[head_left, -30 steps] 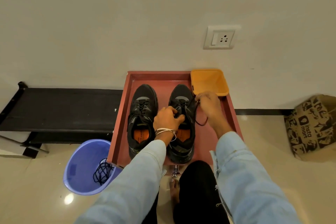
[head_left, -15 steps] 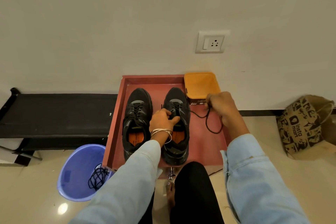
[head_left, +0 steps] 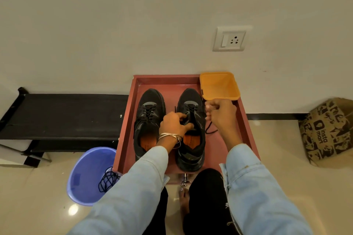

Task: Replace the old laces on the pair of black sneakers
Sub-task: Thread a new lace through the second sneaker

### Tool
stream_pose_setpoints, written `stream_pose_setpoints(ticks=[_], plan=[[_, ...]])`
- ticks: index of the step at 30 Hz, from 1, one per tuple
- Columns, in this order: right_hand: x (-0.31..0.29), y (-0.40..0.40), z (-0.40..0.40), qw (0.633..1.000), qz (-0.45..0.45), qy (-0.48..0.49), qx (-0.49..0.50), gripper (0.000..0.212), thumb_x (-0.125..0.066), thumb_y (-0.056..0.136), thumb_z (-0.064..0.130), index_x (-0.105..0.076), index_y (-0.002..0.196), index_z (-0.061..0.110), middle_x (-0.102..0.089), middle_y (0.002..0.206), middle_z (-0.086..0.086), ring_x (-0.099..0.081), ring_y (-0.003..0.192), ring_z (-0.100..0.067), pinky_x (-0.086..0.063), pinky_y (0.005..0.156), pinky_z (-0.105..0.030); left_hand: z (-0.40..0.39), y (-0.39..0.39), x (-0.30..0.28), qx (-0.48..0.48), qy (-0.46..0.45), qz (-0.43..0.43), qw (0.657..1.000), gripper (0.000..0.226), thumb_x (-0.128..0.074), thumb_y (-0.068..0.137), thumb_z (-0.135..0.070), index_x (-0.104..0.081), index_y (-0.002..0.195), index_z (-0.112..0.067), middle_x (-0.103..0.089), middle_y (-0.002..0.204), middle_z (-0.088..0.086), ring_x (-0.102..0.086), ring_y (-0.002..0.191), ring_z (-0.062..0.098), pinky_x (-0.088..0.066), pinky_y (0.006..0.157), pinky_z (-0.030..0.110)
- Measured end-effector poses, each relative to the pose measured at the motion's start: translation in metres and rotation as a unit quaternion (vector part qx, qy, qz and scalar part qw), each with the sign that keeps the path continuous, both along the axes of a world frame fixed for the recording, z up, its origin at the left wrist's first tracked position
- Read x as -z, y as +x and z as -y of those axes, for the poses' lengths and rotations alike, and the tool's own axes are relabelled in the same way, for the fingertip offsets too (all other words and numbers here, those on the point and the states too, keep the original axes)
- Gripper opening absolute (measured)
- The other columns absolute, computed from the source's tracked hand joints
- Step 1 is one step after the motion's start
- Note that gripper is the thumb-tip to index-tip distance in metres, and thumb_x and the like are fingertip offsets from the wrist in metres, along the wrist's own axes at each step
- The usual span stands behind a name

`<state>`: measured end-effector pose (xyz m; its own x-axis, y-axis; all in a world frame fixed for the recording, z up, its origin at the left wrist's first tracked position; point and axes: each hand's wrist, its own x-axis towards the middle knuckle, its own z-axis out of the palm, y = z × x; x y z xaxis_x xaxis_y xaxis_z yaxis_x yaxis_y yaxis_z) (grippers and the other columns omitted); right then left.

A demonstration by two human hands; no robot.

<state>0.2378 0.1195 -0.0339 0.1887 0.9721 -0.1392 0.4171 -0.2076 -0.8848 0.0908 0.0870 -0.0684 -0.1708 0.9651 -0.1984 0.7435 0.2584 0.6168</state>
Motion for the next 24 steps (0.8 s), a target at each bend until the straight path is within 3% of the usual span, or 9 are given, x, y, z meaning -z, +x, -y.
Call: stream_pose_setpoints(ticks=[4, 6, 8, 10, 15, 19, 24], plan=[[0.007, -0.018, 0.004, 0.997, 0.034, 0.0, -0.066, 0.011, -0.062, 0.088, 0.002, -0.073, 0.087, 0.003, -0.066, 0.075, -0.006, -0.057, 0.061, -0.008, -0.054, 0.064, -0.029, 0.002, 0.003, 0.0, -0.022, 0.011, -0.007, 1.0, 0.045, -0.068, 0.077, -0.045, -0.065, 0.119, -0.029, -0.062, 0.116, 0.001, -0.06, 0.103, 0.024, -0.051, 0.084, 0.036], [0.012, -0.023, 0.003, 0.993, 0.08, 0.008, -0.09, 0.013, -0.065, 0.088, 0.008, -0.075, 0.093, 0.002, -0.071, 0.084, -0.008, -0.063, 0.076, -0.013, -0.05, 0.074, -0.026, 0.002, 0.003, -0.001, -0.035, 0.021, -0.006, 0.999, 0.041, -0.065, 0.079, -0.043, -0.065, 0.119, -0.031, -0.062, 0.114, 0.002, -0.06, 0.102, 0.025, -0.048, 0.082, 0.034], [0.016, -0.026, 0.001, 0.985, 0.121, 0.01, -0.125, 0.016, -0.063, 0.09, 0.008, -0.074, 0.097, -0.002, -0.073, 0.097, -0.013, -0.065, 0.095, -0.022, -0.041, 0.074, -0.018, 0.003, 0.002, 0.0, -0.05, 0.029, 0.003, 0.998, 0.037, -0.063, 0.082, -0.041, -0.066, 0.117, -0.032, -0.065, 0.11, 0.002, -0.061, 0.099, 0.026, -0.048, 0.08, 0.032], [0.02, -0.027, -0.001, 0.979, 0.146, 0.017, -0.142, 0.017, -0.061, 0.09, 0.005, -0.072, 0.101, -0.004, -0.071, 0.103, -0.016, -0.063, 0.103, -0.026, -0.038, 0.076, -0.015, 0.003, 0.0, -0.001, -0.061, 0.029, 0.017, 0.998, 0.034, -0.061, 0.084, -0.039, -0.066, 0.116, -0.033, -0.069, 0.104, 0.001, -0.062, 0.096, 0.025, -0.047, 0.077, 0.03], [0.026, -0.03, -0.003, 0.988, 0.12, 0.037, -0.092, 0.01, -0.07, 0.083, 0.006, -0.075, 0.092, 0.004, -0.073, 0.089, -0.009, -0.066, 0.085, -0.017, -0.043, 0.073, -0.015, 0.0, -0.002, -0.002, -0.079, 0.013, 0.046, 0.996, 0.03, -0.06, 0.085, -0.038, -0.067, 0.114, -0.033, -0.072, 0.097, 0.0, -0.063, 0.095, 0.023, -0.044, 0.075, 0.027], [0.034, -0.036, 0.003, 0.991, 0.111, 0.03, -0.066, 0.01, -0.067, 0.087, 0.01, -0.075, 0.088, 0.004, -0.072, 0.088, -0.007, -0.061, 0.086, -0.014, -0.034, 0.074, -0.011, -0.002, -0.003, -0.001, -0.084, 0.006, 0.057, 0.995, 0.028, -0.06, 0.084, -0.038, -0.069, 0.111, -0.034, -0.072, 0.096, 0.0, -0.063, 0.095, 0.023, -0.048, 0.08, 0.03], [0.039, -0.04, 0.003, 0.991, 0.113, 0.028, -0.058, 0.01, -0.065, 0.085, 0.006, -0.074, 0.084, 0.005, -0.071, 0.087, -0.007, -0.059, 0.087, -0.014, -0.039, 0.075, -0.019, -0.003, -0.004, 0.001, -0.087, 0.009, 0.056, 0.995, 0.027, -0.058, 0.085, -0.037, -0.069, 0.11, -0.035, -0.071, 0.101, -0.001, -0.063, 0.096, 0.023, -0.049, 0.082, 0.032]])
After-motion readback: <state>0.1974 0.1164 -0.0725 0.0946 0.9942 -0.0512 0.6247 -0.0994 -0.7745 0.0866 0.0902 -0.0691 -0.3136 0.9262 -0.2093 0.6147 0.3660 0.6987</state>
